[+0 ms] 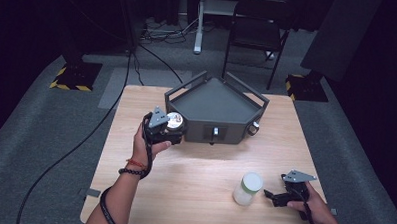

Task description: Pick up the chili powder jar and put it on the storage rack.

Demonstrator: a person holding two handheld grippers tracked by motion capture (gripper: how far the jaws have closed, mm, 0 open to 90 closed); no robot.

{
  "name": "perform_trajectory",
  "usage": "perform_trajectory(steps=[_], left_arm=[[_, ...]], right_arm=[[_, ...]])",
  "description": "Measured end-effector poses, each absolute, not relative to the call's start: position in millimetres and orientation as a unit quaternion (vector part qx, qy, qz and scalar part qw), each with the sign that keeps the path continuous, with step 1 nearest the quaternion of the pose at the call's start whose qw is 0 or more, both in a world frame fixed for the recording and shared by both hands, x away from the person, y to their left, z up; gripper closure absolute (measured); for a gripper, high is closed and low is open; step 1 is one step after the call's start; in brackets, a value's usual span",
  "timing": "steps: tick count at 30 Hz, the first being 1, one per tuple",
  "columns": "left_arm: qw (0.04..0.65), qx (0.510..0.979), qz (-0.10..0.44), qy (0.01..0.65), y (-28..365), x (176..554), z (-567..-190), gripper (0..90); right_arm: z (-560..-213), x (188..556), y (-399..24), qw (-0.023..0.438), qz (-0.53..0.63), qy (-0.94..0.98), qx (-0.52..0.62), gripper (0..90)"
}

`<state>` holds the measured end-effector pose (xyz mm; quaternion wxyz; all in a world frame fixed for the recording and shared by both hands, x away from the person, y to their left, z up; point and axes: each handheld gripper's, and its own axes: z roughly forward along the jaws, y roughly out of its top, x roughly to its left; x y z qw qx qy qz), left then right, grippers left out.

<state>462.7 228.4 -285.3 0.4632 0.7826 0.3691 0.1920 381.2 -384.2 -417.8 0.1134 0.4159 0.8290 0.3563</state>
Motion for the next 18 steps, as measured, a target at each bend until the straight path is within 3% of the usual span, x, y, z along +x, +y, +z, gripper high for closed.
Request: perform_trajectory(steps=[18], left_arm=[[0.468, 0.783, 0.207, 0.354, 209.3, 490.3, -259.4, 31.5]], right_arm=[[-417.9, 381.0, -384.5, 0.113, 0.357, 0.829, 0.415, 0.0]])
